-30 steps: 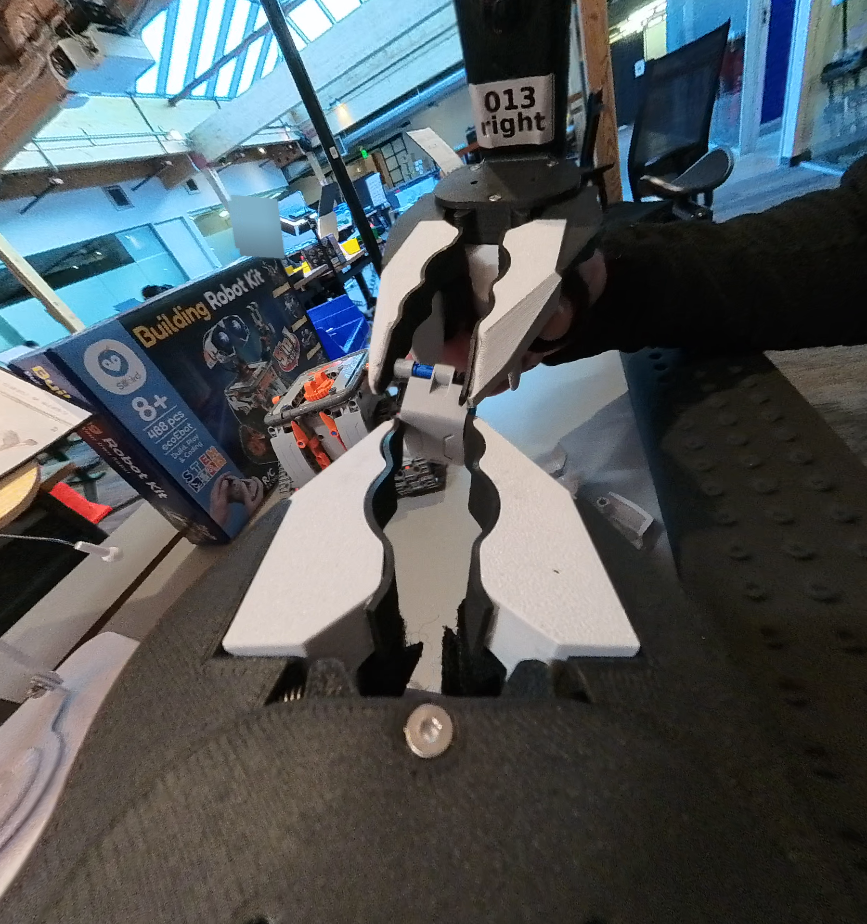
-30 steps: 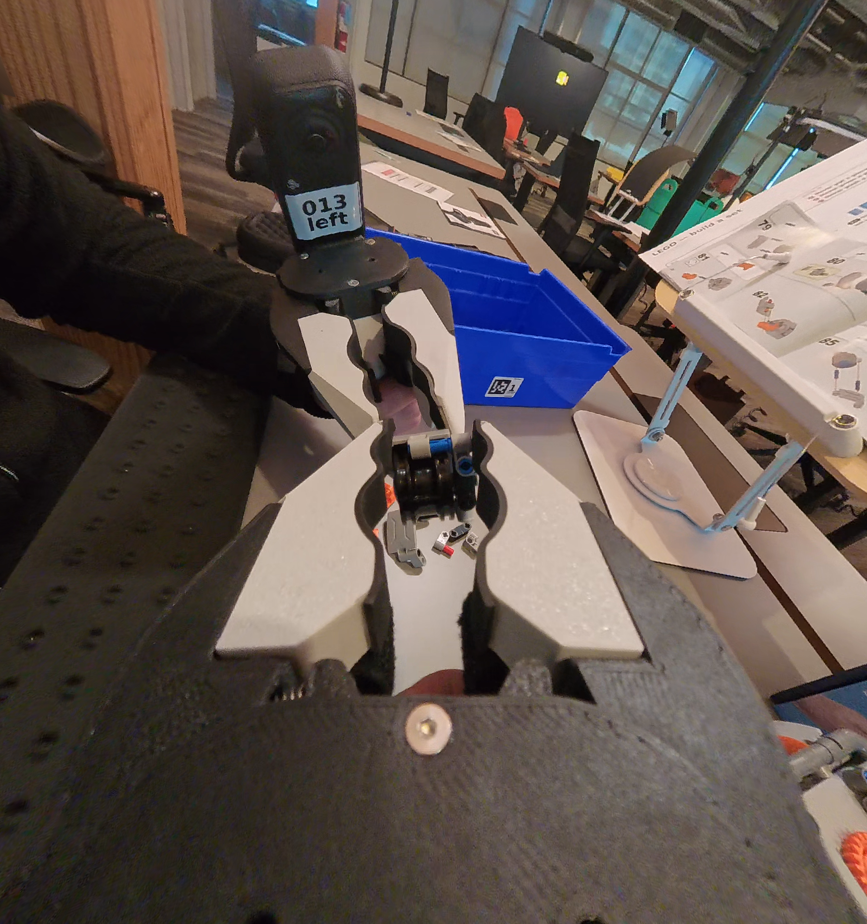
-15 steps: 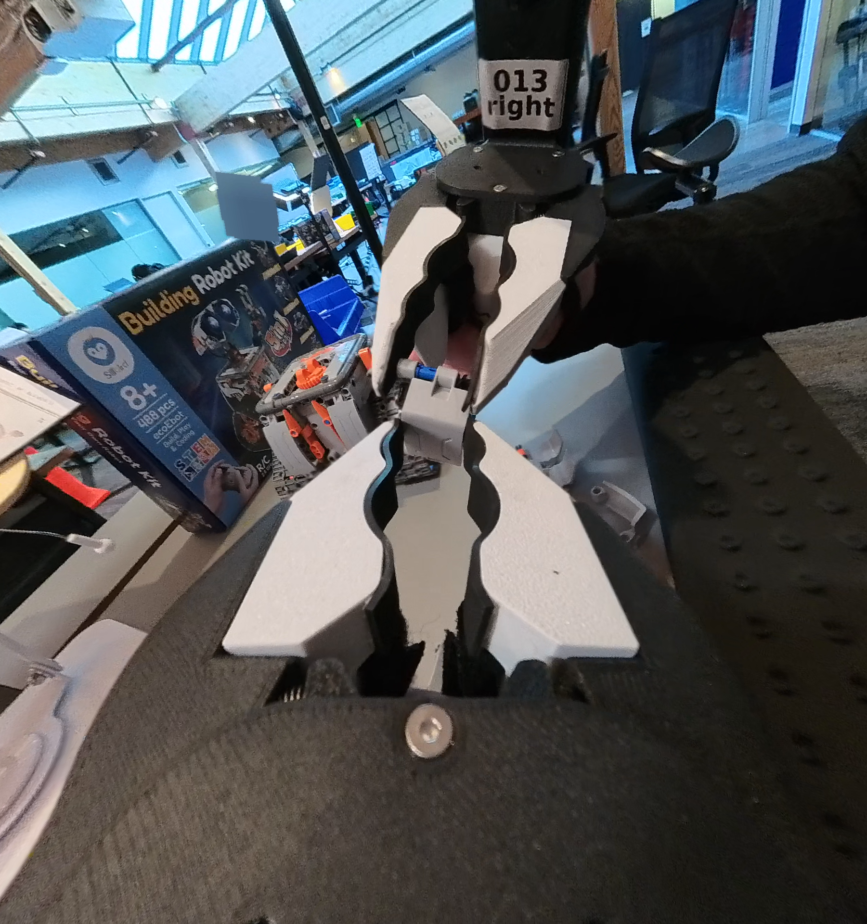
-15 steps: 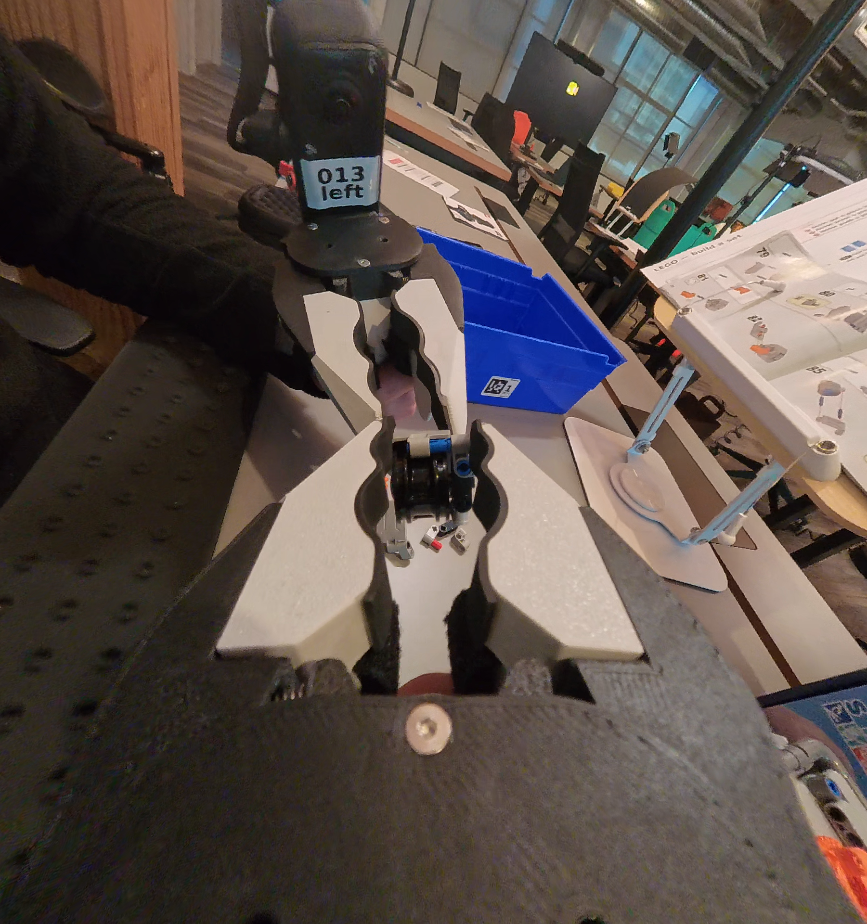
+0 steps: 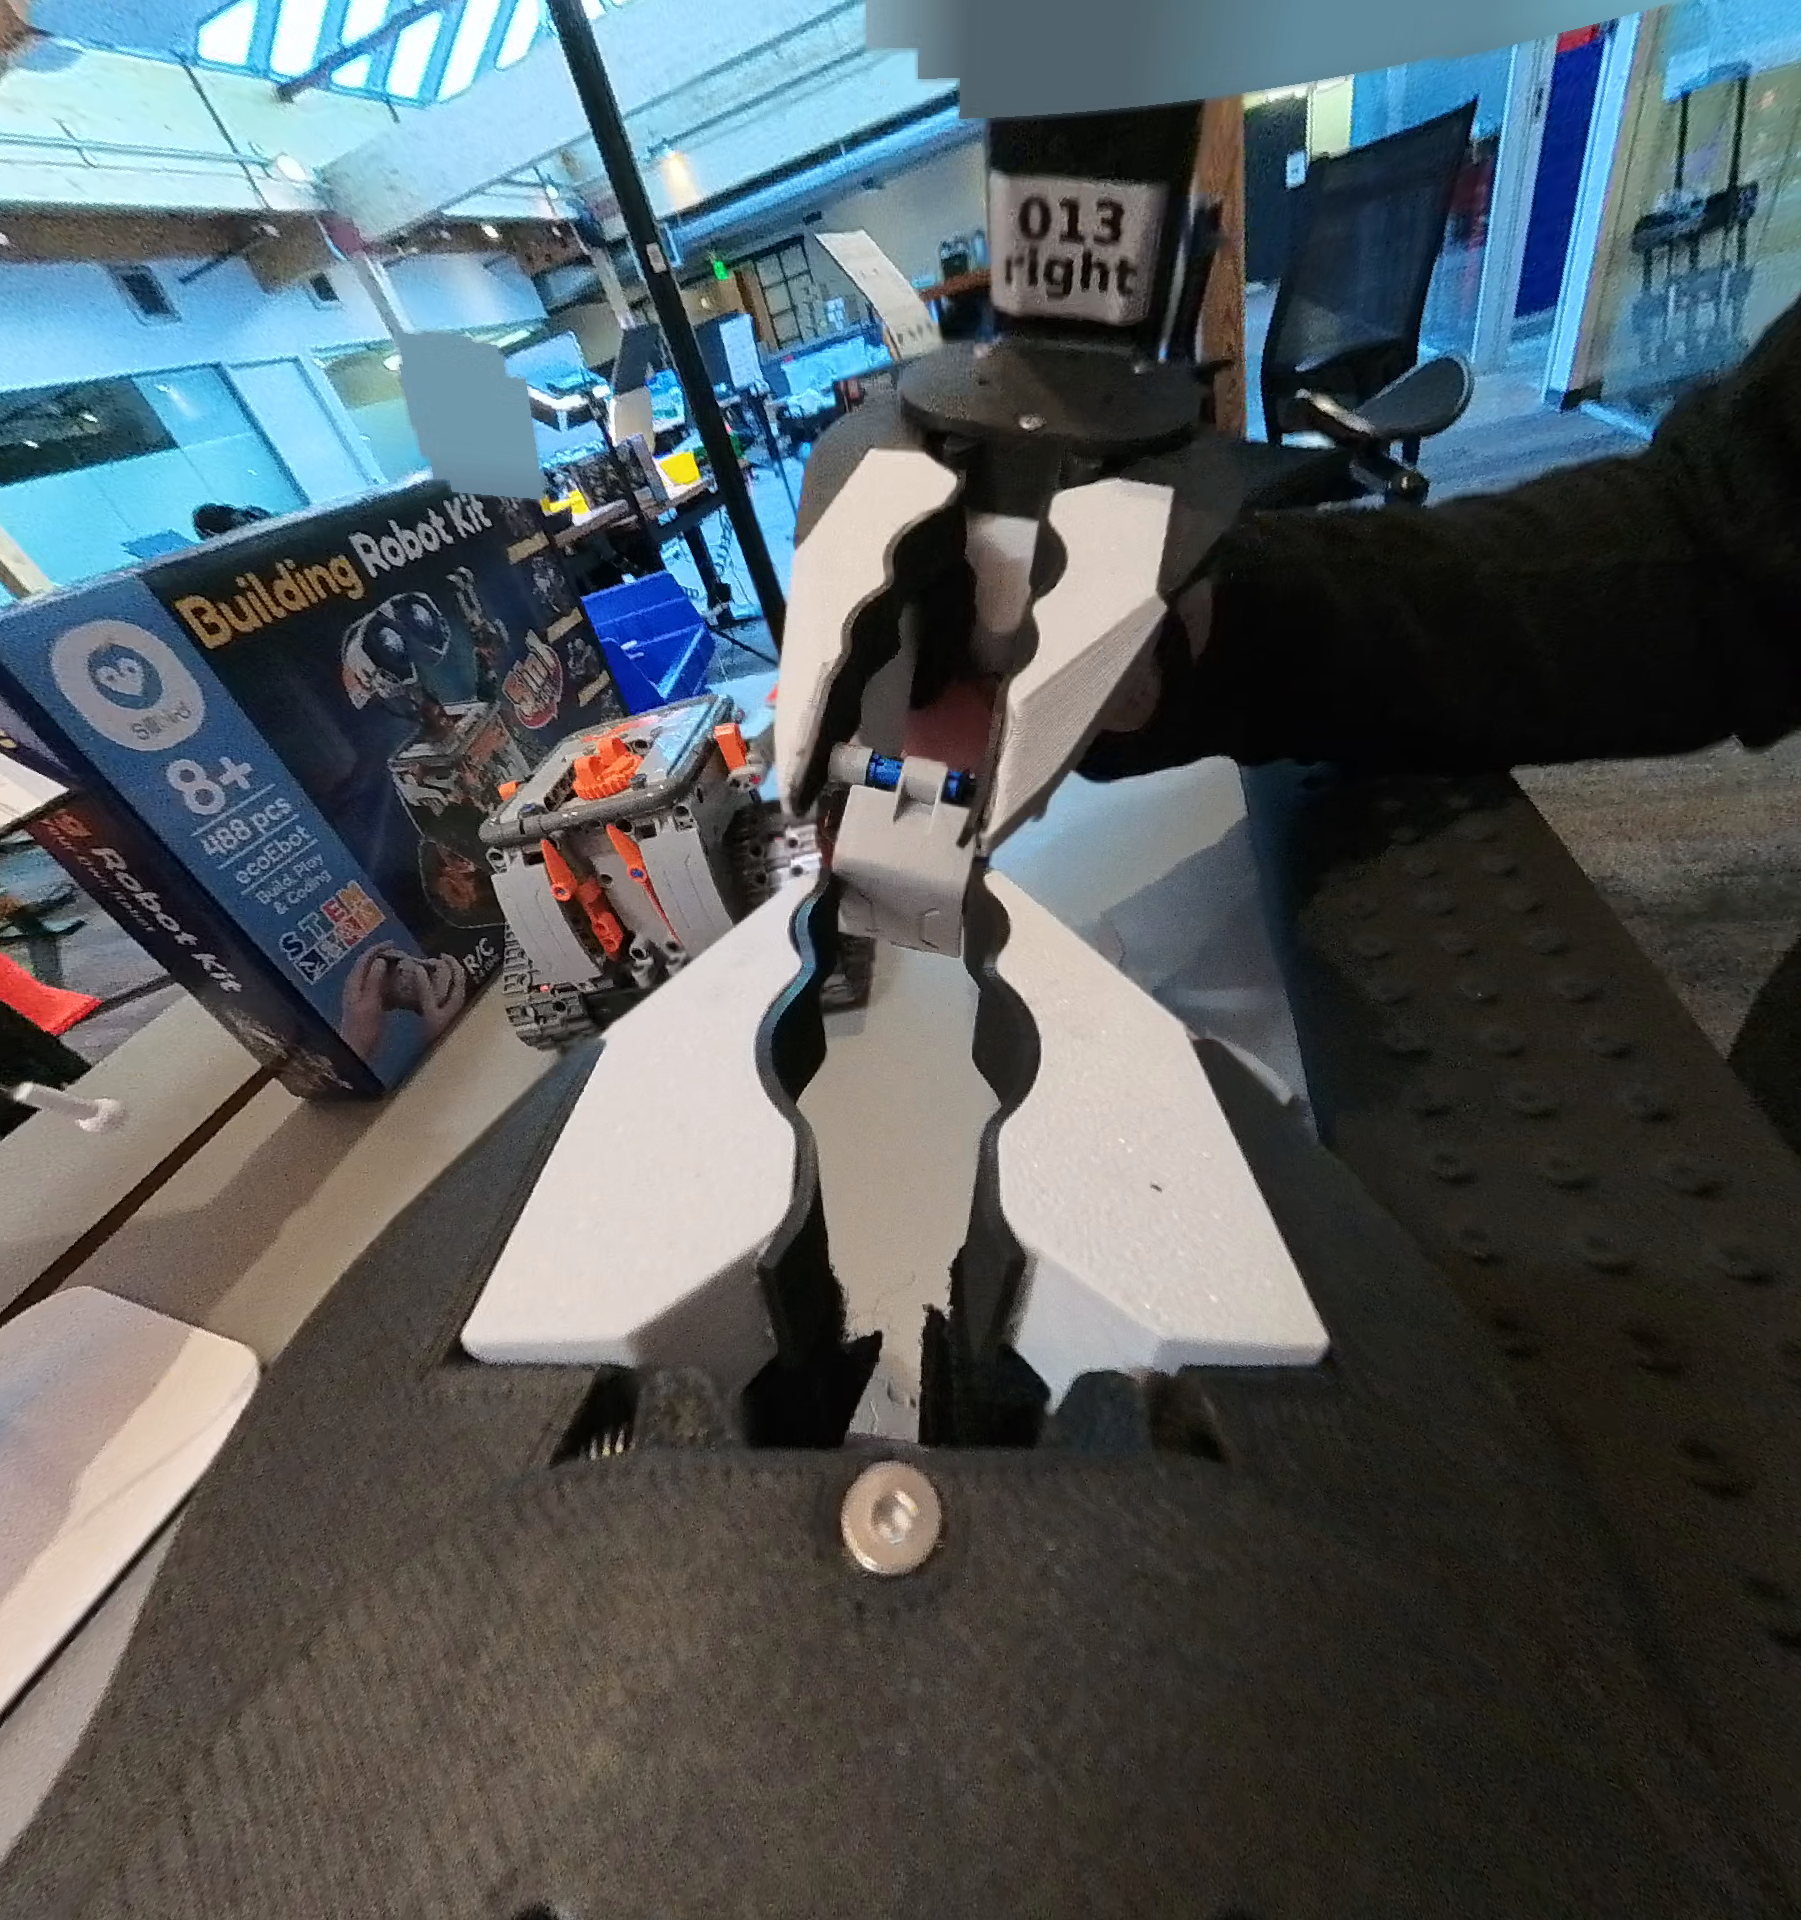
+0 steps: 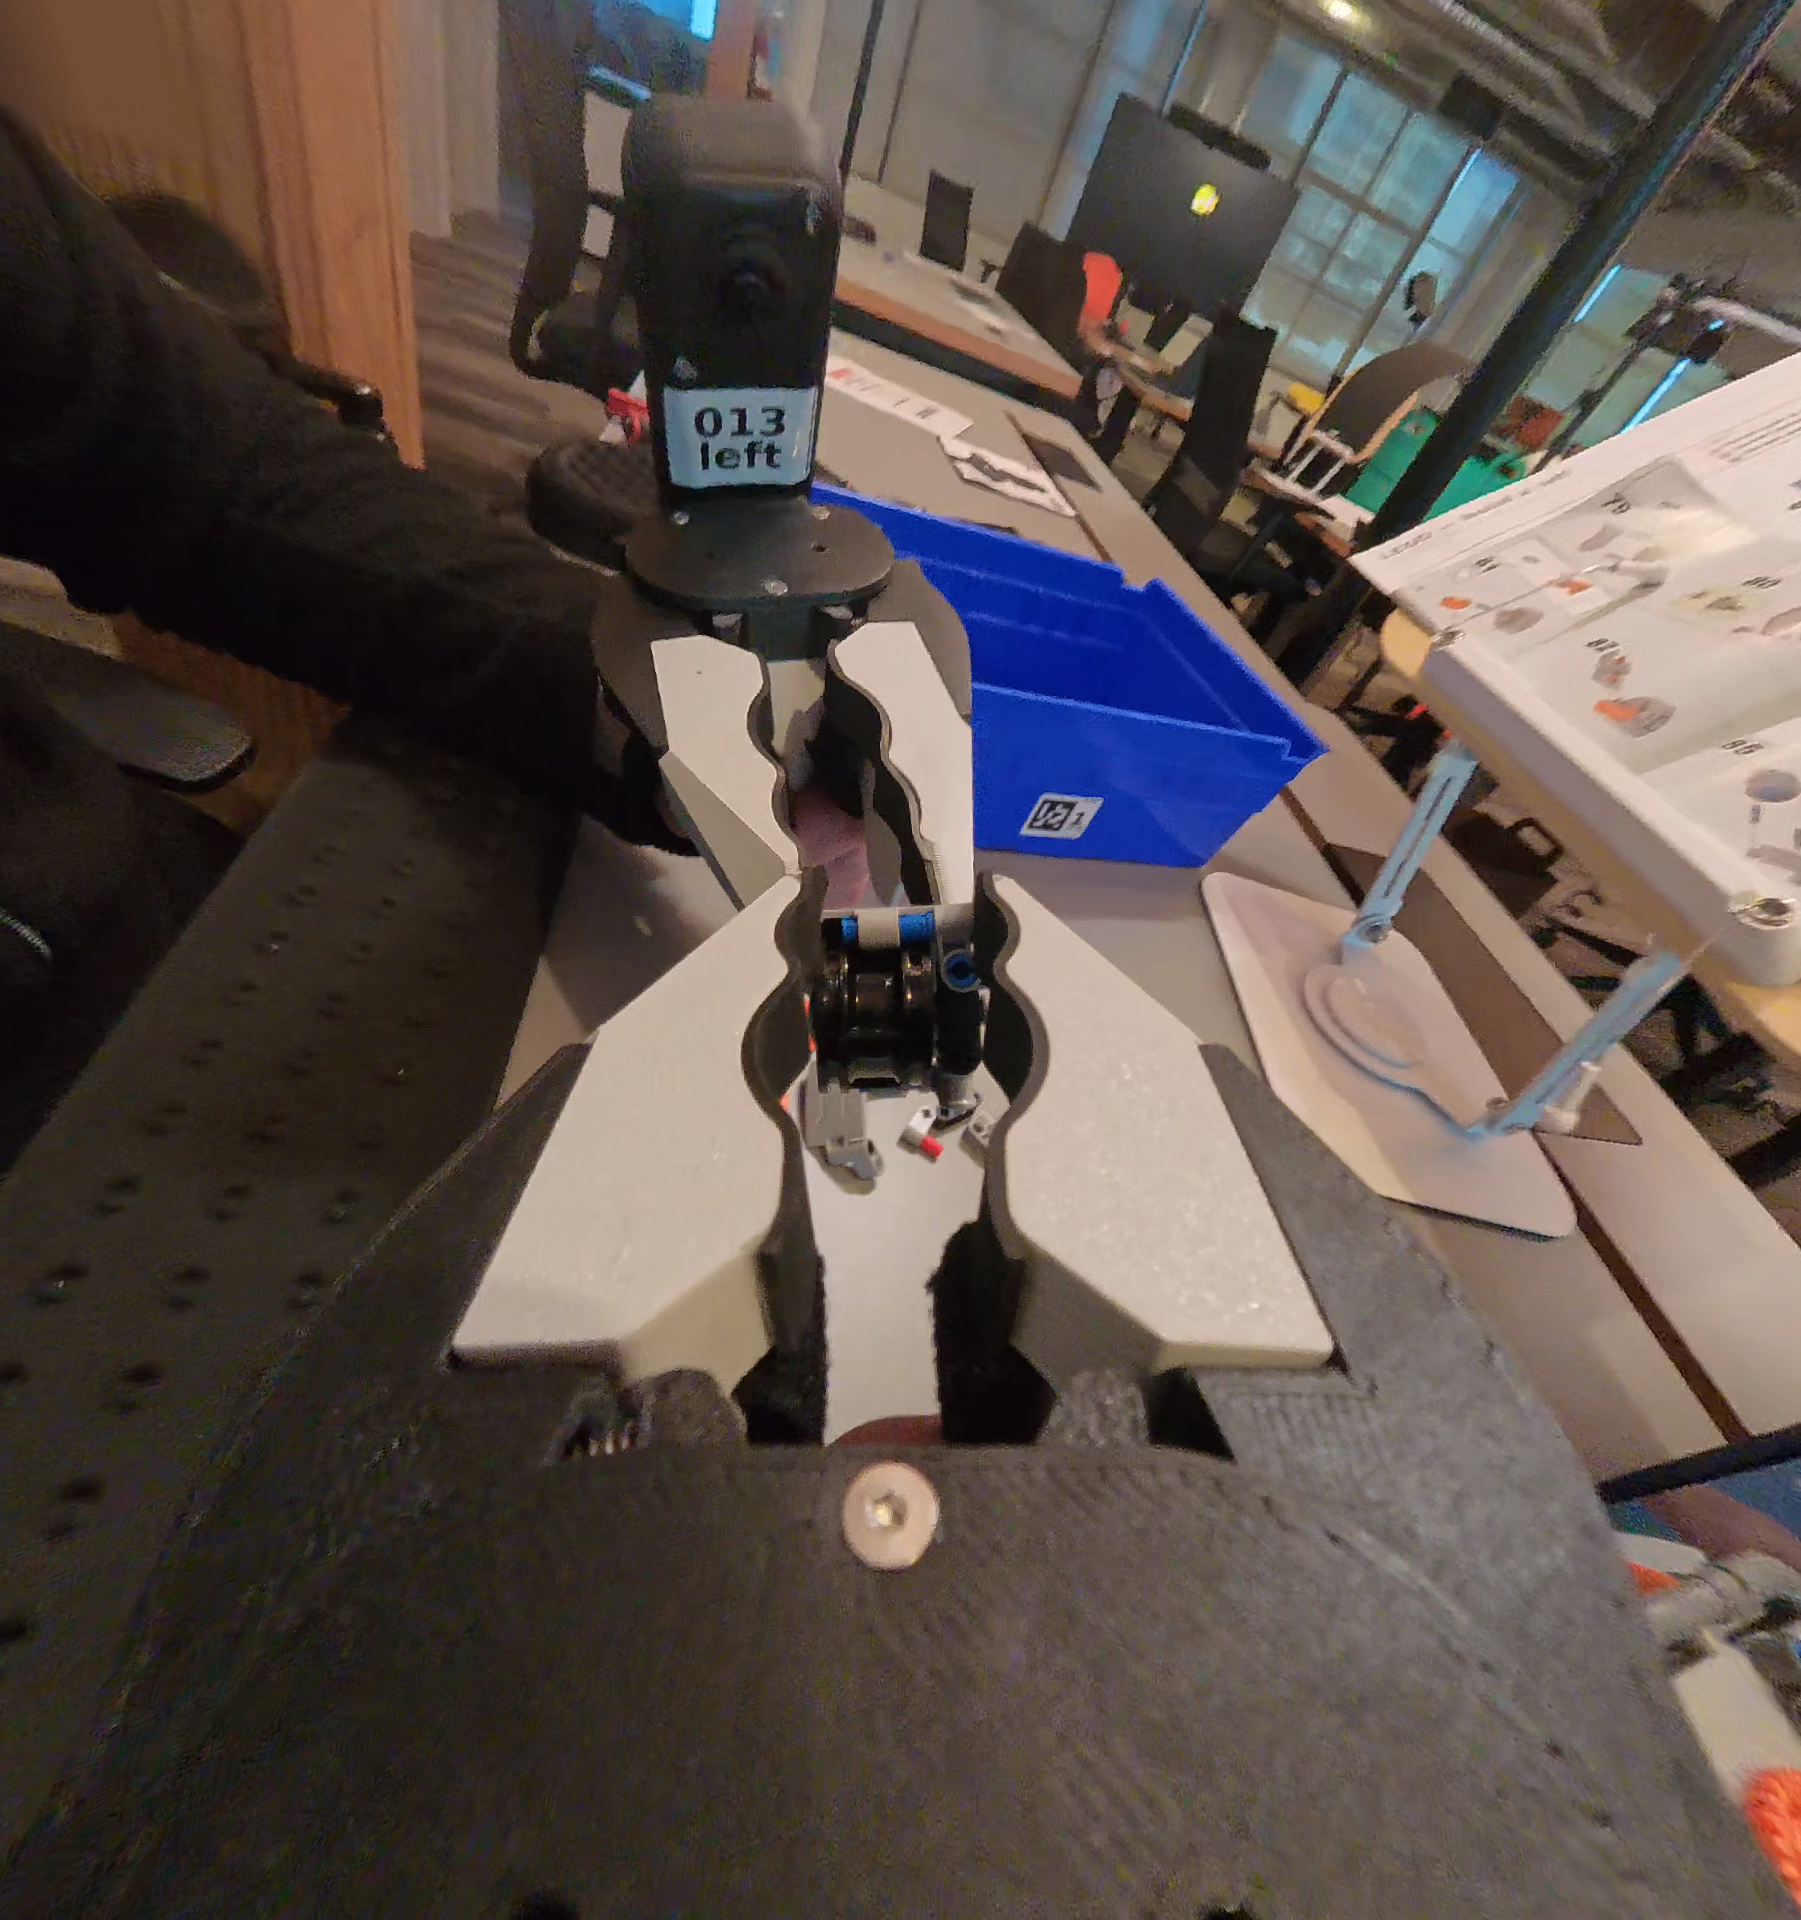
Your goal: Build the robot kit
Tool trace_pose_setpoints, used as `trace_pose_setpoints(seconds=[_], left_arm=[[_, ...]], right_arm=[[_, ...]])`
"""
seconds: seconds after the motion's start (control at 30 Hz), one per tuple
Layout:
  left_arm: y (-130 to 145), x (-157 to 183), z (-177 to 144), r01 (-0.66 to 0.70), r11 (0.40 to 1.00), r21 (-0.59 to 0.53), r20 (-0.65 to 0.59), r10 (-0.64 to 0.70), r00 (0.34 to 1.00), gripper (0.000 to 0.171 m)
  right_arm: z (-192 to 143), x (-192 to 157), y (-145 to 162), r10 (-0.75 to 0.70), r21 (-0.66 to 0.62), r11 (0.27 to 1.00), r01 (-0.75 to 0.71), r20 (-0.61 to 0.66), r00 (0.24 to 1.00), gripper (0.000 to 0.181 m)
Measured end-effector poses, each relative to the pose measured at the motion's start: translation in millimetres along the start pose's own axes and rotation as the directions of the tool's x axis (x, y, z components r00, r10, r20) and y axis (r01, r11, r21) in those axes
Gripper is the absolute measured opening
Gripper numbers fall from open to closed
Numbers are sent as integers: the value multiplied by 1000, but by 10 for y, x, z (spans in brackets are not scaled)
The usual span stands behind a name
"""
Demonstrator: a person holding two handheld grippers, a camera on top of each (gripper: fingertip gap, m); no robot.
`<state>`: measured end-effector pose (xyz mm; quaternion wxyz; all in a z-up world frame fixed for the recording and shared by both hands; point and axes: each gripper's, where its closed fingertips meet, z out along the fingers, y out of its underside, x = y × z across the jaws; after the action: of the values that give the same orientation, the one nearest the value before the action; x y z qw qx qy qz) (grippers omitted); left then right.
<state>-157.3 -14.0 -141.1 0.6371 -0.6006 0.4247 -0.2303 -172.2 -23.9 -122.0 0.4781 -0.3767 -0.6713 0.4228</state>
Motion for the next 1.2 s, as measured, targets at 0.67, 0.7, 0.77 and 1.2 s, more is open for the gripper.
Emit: trace_pose_setpoints(seconds=[0.67, 0.7, 0.77, 1.2], left_arm=[[-429, -180, -198, 399, 855, 332, -178, -358, 916, 22], [-435, -184, -197, 402, 852, 334, -180, -361, 915, 22], [-457, -181, -201, 396, 849, 349, -179, -355, 918, 22], [-528, -137, -233, 393, 836, 383, -199, -340, 919, 23]], right_arm=[[21, 129, -74, 159, 38, 987, -156, -86, 984, 30], [22, 135, -74, 151, 37, 988, -148, -94, 984, 30], [26, 132, -91, 145, 50, 989, -141, -102, 984, 30], [32, 56, -148, 184, 92, 979, -180, -33, 982, 22]])
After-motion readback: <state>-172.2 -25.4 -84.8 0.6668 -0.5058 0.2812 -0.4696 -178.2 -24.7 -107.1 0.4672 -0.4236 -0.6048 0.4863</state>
